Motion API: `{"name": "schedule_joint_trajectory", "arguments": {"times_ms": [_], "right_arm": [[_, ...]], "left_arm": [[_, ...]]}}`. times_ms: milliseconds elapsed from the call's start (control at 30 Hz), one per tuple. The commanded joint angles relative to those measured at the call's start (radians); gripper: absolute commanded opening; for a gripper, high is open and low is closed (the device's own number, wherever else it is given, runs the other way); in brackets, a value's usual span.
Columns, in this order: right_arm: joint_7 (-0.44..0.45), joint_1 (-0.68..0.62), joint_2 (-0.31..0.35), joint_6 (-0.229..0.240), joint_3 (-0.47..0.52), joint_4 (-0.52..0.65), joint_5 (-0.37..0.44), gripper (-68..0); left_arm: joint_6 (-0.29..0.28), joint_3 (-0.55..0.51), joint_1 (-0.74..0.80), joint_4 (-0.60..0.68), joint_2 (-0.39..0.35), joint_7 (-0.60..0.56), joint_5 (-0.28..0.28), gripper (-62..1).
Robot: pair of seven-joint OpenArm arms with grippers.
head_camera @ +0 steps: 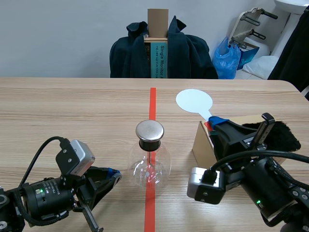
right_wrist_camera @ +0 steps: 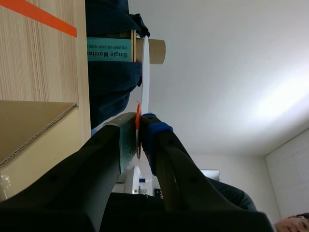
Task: Do the electroscope experiment.
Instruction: 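Move the plate toward and away from the electroscope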
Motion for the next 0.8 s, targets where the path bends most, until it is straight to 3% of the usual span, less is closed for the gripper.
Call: {"name": "schedule_joint_trajectory", "arguments": {"times_ms": [0,267,767], "right_arm": [[-0.007,0.007,0.011,-0.011,0.009,0.021,0.006,-66.9],[0.02,0.007,0.011,-0.011,0.009,0.021,0.005,-66.9],[0.319,0.007,0.011,-0.012,0.009,0.021,0.005,-66.9]], "left_arm": [[-0.002,-0.002,-0.005,0.02,0.0,-0.014,-0.01,-57.9],[-0.002,-0.002,-0.005,0.02,-0.001,-0.014,-0.01,-57.9],[-0.002,-0.002,-0.005,0.02,0.0,-0.014,-0.01,-57.9]]}}
